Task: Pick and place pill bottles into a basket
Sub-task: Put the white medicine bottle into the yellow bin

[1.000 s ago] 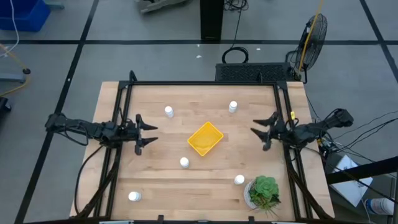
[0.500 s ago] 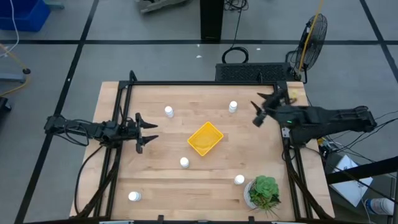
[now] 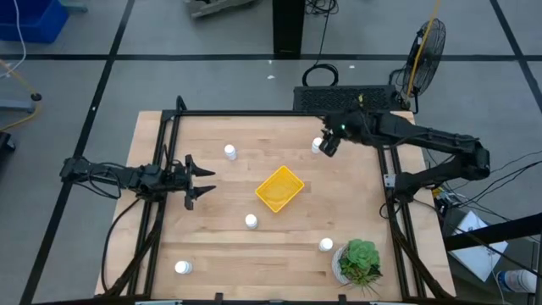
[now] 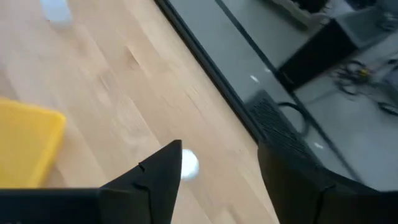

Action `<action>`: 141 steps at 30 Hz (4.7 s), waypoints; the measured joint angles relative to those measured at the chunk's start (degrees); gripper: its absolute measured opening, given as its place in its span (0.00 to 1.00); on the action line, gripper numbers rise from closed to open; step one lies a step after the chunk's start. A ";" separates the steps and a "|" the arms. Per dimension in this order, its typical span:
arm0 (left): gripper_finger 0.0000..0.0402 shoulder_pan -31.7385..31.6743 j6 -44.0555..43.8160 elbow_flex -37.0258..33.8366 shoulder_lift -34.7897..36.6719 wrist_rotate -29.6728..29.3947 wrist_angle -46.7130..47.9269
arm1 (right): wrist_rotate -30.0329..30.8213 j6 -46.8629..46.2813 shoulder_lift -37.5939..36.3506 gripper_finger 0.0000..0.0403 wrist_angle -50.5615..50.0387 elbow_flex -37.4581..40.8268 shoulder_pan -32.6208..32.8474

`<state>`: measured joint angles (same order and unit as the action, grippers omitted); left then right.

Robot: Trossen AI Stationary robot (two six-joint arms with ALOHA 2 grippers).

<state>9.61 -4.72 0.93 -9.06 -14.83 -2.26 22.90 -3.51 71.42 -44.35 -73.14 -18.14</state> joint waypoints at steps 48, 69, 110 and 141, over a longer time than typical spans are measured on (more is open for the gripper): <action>0.58 0.00 -4.47 -0.09 -2.19 -0.13 0.13 | -18.76 -2.67 25.07 0.82 -9.02 -6.81 -12.32; 0.58 0.00 -4.03 -0.11 -2.19 -0.04 0.15 | -20.40 -2.87 25.07 0.80 1.10 4.18 -12.12; 0.58 0.00 -3.18 -0.12 -2.19 -0.09 0.15 | -20.08 1.35 23.58 0.35 9.47 5.07 -11.35; 0.58 0.00 -3.21 -0.13 -2.19 -0.22 0.14 | -19.92 -5.85 24.60 0.35 1.58 -10.78 14.57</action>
<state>9.61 -7.93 0.80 -11.25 -15.05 -2.12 2.98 -9.35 96.02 -42.77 -83.92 -3.57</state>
